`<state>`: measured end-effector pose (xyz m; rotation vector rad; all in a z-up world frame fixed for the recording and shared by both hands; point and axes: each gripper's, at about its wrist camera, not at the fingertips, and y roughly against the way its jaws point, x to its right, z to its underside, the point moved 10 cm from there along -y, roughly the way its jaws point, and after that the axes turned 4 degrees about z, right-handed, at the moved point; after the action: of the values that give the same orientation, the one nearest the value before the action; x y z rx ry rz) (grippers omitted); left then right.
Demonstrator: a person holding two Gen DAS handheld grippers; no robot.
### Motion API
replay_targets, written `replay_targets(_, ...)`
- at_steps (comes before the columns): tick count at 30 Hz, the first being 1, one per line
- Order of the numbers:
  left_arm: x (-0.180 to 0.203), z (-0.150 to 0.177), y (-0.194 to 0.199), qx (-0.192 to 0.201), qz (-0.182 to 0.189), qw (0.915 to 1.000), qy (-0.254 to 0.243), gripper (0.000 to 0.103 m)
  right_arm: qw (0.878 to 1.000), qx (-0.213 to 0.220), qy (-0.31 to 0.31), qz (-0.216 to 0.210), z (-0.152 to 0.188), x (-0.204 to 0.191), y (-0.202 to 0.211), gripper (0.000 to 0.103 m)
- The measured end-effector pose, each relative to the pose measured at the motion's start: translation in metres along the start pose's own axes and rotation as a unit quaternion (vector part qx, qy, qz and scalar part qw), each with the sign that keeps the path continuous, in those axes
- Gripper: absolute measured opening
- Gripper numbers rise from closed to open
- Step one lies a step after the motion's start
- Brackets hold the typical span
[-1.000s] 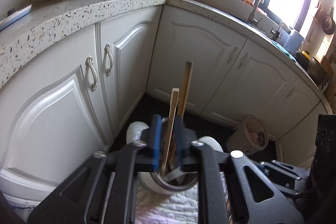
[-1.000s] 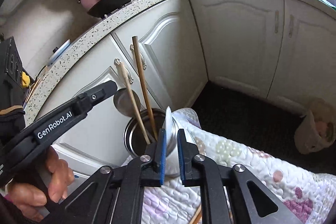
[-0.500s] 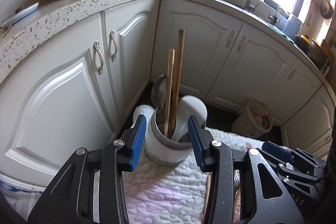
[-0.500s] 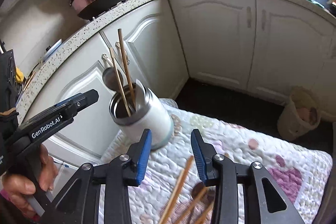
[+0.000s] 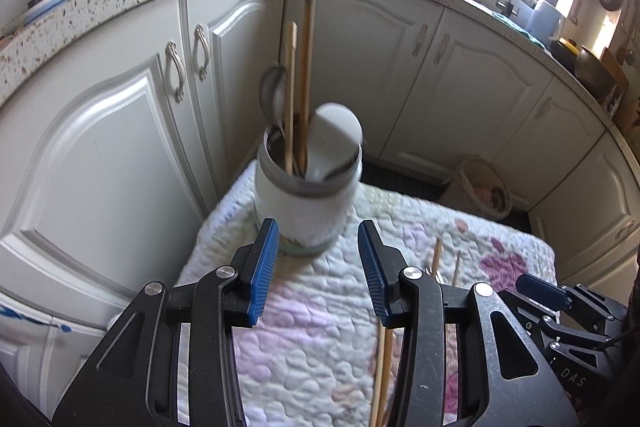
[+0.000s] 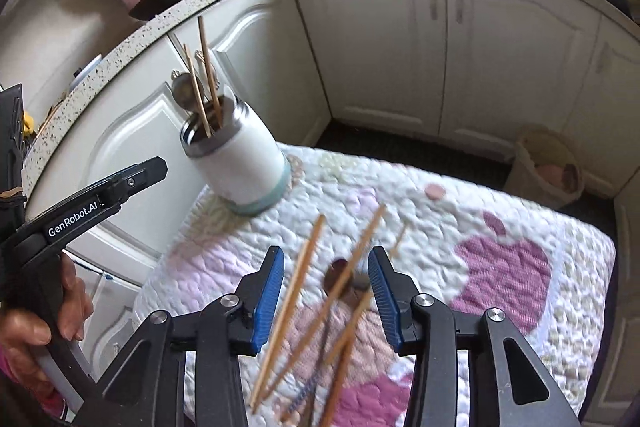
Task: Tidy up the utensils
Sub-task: 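Move both tools back down to the utensils on the quilt, then close left gripper on a wooden chopstick while right gripper closes on another chopstick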
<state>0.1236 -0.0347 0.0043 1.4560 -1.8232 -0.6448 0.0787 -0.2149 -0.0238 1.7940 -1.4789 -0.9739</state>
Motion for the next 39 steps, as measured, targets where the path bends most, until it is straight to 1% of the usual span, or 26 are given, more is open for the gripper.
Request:
replay_targets(6,0.008,0.025,-0.005,-0.026,0.014,0.9996,0.003,0.041,1.0,-0.02,-0.013,0.015,0.029,0.026,-0.002,0.042)
replay_targets(11,0.011,0.05,-0.017,-0.059,0.026,0.9979,0.01,0.041,0.998,-0.046,-0.035,0.013,0.052,0.047,-0.014,0.042)
replay_targets(15,0.014,0.066,-0.028,-0.085,0.036,0.9955,0.021,0.041,0.997,-0.057,-0.052,0.004,0.06,0.055,-0.027,0.042)
replay_targets(20,0.017,0.081,-0.04,-0.108,0.041,0.993,0.024,0.041,0.995,-0.054,-0.087,-0.022,0.045,0.06,-0.044,0.042)
replay_targets(22,0.018,0.085,-0.045,-0.118,0.046,0.9916,0.026,0.04,0.993,-0.056,-0.097,-0.031,0.038,0.061,-0.052,0.04)
replay_targets(28,0.02,0.087,-0.06,-0.137,0.044,0.9892,0.028,0.041,0.99,-0.055,-0.119,-0.041,0.017,0.064,-0.079,0.039)
replay_targets(32,0.031,0.087,-0.069,-0.145,0.044,0.9882,0.02,0.04,0.987,-0.064,-0.135,-0.053,0.009,0.068,-0.1,0.039)
replay_targets(35,0.044,0.086,-0.076,-0.151,0.049,0.9873,0.01,0.041,0.987,-0.07,-0.137,-0.056,0.007,0.07,-0.113,0.03)
replay_targets(39,0.062,0.075,-0.09,-0.157,0.055,0.986,0.001,0.041,0.985,-0.068,-0.142,-0.075,0.007,0.073,-0.119,0.012)
